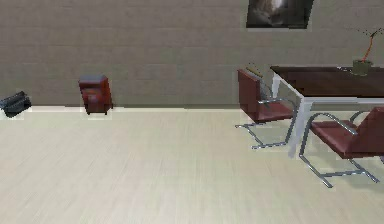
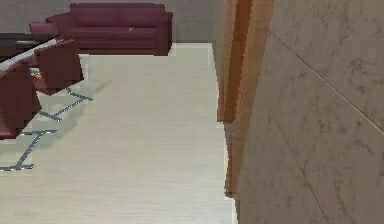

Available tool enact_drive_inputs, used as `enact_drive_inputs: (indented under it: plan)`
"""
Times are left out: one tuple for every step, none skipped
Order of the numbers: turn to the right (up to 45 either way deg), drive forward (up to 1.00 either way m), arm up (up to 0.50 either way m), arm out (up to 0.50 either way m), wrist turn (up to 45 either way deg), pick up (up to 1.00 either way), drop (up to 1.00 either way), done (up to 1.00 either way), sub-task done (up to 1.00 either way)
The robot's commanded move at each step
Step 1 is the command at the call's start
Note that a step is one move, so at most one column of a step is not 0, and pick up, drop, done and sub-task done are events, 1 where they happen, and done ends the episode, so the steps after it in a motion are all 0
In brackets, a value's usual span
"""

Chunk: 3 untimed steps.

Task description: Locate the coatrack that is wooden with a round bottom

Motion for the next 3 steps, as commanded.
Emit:
enact_drive_inputs:
  plan:
    - [0.0,0.25,0.0,0.0,0.0,0.0,0.0,0.0,0.0]
    - [-45.0,0.0,0.0,0.0,0.0,0.0,0.0,0.0,0.0]
    - [-30.0,0.0,0.0,0.0,0.0,0.0,0.0,0.0,0.0]
